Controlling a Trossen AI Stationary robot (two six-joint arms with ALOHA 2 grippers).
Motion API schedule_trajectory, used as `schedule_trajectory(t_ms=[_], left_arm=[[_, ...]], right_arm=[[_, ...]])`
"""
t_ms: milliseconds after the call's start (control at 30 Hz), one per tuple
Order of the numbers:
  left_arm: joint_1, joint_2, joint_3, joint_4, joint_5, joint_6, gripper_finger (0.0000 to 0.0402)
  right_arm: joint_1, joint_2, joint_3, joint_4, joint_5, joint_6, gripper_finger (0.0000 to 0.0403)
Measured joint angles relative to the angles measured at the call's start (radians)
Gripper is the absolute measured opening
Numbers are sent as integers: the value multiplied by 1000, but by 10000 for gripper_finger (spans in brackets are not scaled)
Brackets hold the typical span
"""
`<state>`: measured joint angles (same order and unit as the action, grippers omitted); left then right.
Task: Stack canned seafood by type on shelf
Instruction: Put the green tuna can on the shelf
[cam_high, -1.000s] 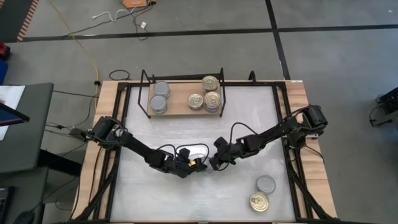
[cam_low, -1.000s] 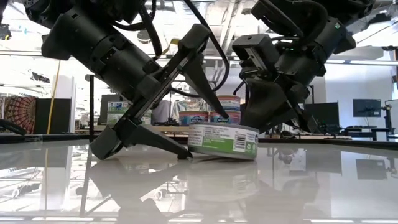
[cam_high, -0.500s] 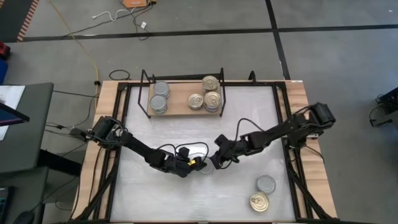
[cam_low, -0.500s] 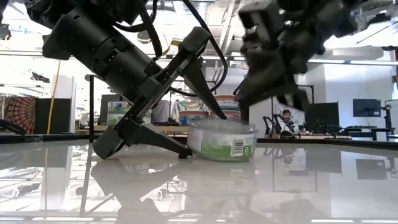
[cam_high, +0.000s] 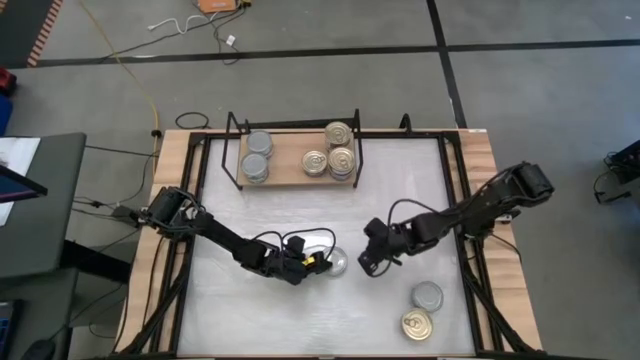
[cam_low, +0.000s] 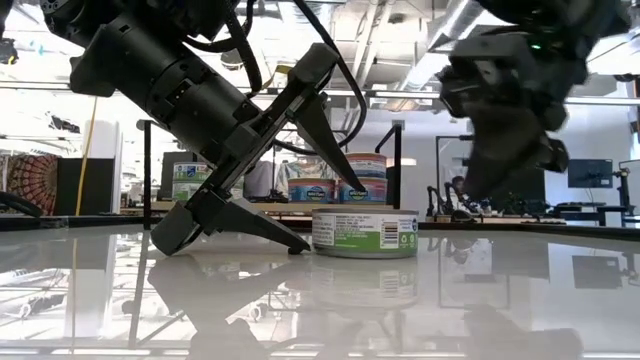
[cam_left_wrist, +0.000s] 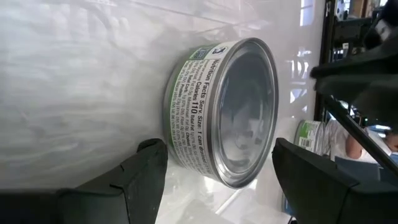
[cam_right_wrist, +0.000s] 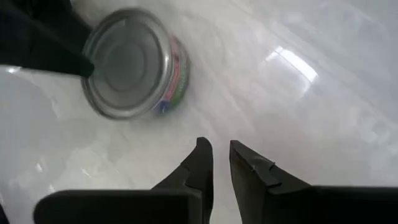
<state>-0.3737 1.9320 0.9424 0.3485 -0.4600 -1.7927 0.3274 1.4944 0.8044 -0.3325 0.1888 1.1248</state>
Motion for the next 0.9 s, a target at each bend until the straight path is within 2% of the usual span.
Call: schedule_trajectory(t_ms=[200,367,500,667,800,900], left_arm=[[0,0,0,-2,2,2,275],[1,0,0,-1,5,2,275],[1,0,0,0,9,4,275],[1,0,0,2,21,17,275],[1,-1,0,3,26,19,275],[2,-1,0,0,34,19,275]], right_arm=[[47,0,-59,114,56,65,57],[24,38,-62,243,91,128,53],[17,91,-63,336,71,125,73],[17,147,-63,438,44,125,118],[9,176,-61,472,41,138,151],[-1,200,-62,476,28,151,159]])
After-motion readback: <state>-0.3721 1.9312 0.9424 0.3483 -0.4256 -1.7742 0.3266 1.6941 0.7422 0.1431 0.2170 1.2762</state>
